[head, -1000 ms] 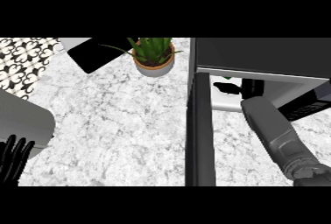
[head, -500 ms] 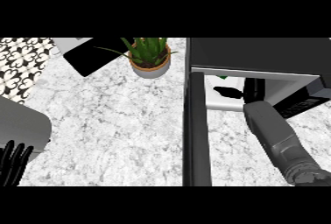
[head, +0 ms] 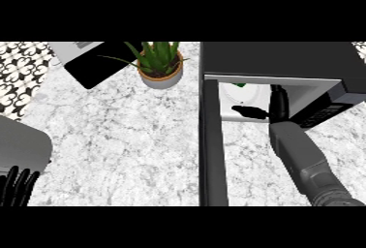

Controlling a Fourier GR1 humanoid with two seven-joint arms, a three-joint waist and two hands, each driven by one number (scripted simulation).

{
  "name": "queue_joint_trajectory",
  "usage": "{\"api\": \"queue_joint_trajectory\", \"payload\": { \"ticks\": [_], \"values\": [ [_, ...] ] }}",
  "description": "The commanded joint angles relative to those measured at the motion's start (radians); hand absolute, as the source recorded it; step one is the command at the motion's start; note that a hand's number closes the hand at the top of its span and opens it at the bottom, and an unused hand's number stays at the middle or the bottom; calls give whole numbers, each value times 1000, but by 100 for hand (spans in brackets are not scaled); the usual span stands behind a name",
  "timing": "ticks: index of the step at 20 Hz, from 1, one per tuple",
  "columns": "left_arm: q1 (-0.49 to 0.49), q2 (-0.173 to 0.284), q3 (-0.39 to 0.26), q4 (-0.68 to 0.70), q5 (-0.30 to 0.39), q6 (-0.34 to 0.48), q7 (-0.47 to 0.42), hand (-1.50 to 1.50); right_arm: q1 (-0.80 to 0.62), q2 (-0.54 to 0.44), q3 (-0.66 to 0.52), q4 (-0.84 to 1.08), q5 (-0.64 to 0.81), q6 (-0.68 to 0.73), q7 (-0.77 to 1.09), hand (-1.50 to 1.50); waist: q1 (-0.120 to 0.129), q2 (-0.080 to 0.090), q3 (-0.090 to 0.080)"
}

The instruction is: Pick up the milk, place it into the microwave and close the microwave

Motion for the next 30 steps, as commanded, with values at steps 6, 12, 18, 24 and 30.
{"api": "queue_joint_trajectory", "payload": {
  "ticks": [6,12,18,24,30],
  "values": [
    [75,-5,-67,-70,-27,-49,15,-150,191,89,-23,-82,-63,185,-160,-150,-39,-15,-2],
    [87,-23,-154,-84,-22,-104,23,-150,259,88,18,-150,-77,415,-131,-150,-52,-21,-3],
    [130,-12,-218,-131,-31,-147,51,-150,429,145,76,-341,-96,493,-136,-150,-64,-26,-4],
    [88,-26,-349,-149,-154,-119,80,-150,679,126,131,-600,-114,519,-132,-150,-71,-25,-4],
    [-81,-26,-430,-15,-277,-18,76,150,883,72,149,-917,-218,675,7,-150,-78,-22,-5]
  ]
}}
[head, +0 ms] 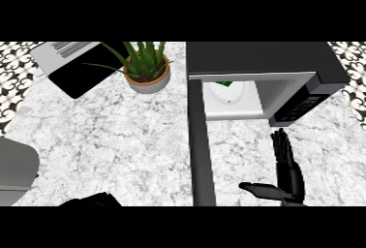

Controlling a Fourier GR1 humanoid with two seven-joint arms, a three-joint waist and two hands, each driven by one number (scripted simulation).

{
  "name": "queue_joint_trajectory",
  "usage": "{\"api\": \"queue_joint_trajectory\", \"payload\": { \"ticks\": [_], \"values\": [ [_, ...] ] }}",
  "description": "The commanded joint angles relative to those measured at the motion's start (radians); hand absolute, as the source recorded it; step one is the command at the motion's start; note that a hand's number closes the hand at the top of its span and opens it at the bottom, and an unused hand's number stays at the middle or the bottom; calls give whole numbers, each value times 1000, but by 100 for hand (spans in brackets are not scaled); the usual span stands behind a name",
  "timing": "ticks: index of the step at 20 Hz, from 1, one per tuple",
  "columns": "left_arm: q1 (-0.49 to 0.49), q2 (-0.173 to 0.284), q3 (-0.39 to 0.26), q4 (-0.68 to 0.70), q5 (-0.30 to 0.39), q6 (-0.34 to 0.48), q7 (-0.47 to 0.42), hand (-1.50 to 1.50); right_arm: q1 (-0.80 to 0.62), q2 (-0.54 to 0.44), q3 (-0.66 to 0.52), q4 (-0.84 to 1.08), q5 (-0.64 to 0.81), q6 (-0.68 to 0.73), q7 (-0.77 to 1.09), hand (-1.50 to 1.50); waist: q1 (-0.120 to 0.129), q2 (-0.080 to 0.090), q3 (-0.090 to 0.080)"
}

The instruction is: Pick up the milk, place it into the microwave and close the microwave

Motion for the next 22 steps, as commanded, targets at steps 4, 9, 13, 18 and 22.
{"api": "queue_joint_trajectory", "payload": {
  "ticks": [4,9,13,18,22],
  "values": [
    [-123,-3,-147,85,-113,112,32,150,317,-45,32,-416,-107,139,97,150,8,5,0],
    [-247,-3,-292,161,-217,256,78,150,415,-91,-25,-564,-203,183,165,-150,18,7,1],
    [-433,-3,-326,261,-191,328,136,150,456,-137,-86,-618,-263,225,183,-150,20,9,2],
    [-617,-3,-502,415,-210,515,141,150,473,-150,-91,-643,-197,185,180,-150,15,10,2],
    [-768,-2,-617,614,-132,624,136,150,504,-181,-127,-735,-279,245,230,-150,4,12,1]
  ]
}}
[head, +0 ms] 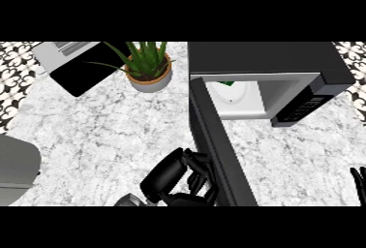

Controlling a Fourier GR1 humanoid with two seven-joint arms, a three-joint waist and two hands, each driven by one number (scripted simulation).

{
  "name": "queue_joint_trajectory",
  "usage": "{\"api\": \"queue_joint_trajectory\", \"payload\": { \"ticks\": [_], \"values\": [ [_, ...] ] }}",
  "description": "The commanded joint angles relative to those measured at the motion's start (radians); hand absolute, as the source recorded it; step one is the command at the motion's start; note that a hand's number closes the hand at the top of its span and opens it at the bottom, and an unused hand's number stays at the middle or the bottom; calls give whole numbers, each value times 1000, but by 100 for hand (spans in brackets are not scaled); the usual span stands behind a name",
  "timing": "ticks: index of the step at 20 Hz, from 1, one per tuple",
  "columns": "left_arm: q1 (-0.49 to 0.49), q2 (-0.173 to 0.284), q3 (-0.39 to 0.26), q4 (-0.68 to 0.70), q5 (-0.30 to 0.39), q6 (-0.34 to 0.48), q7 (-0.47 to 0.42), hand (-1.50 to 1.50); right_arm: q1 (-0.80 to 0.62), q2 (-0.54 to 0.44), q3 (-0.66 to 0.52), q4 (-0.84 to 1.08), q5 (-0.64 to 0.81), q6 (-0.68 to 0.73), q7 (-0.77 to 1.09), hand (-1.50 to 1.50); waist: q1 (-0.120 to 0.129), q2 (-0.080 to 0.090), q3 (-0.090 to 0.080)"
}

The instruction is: Pick up the milk, place it into the microwave and close the microwave

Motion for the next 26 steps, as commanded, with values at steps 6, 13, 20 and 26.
{"api": "queue_joint_trajectory", "payload": {
  "ticks": [6,13,20,26],
  "values": [
    [-291,-3,-310,285,225,289,99,150,-11,-58,-45,-154,-91,46,106,-150,-23,6,0],
    [-398,-3,-460,435,392,354,91,-150,-40,-98,-13,-256,-157,106,182,-150,-92,20,-2],
    [-522,-3,-420,408,544,449,10,150,-73,-120,45,-314,-163,155,211,-150,-157,35,-5],
    [-612,-3,-359,423,663,466,-68,150,-101,-168,34,-361,-199,189,236,-150,-220,48,-5]
  ]
}}
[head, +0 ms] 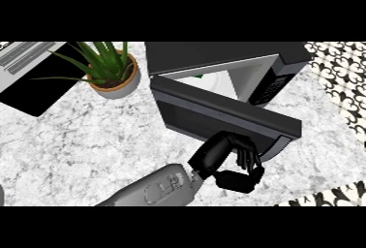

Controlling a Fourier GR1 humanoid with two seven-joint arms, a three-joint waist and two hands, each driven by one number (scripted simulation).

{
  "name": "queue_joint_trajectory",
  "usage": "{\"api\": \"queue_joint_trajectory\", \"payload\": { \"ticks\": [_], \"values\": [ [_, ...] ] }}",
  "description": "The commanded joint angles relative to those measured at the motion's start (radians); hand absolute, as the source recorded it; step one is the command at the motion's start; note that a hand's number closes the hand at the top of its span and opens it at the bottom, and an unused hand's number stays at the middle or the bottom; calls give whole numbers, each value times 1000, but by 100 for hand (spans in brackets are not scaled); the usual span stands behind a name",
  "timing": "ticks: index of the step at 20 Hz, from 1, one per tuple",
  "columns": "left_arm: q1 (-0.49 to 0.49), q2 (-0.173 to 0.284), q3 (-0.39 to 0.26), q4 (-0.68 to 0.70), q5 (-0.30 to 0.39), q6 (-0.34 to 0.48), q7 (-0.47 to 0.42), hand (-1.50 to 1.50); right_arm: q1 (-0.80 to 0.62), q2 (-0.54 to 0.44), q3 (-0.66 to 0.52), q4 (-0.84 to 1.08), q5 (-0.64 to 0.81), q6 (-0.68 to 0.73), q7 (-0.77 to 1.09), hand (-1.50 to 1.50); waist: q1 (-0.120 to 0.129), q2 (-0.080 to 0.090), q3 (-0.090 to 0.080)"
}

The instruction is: Pick up the milk, place it into the microwave and close the microwave

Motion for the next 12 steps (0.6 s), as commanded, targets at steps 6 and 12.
{"api": "queue_joint_trajectory", "payload": {
  "ticks": [6,12],
  "values": [
    [-155,-3,44,70,130,56,-44,150,-34,-44,-9,-54,-54,24,41,-150,-99,17,3],
    [-231,-3,59,129,185,75,-64,150,-56,-87,-5,-85,-100,56,77,-150,-136,28,3]
  ]
}}
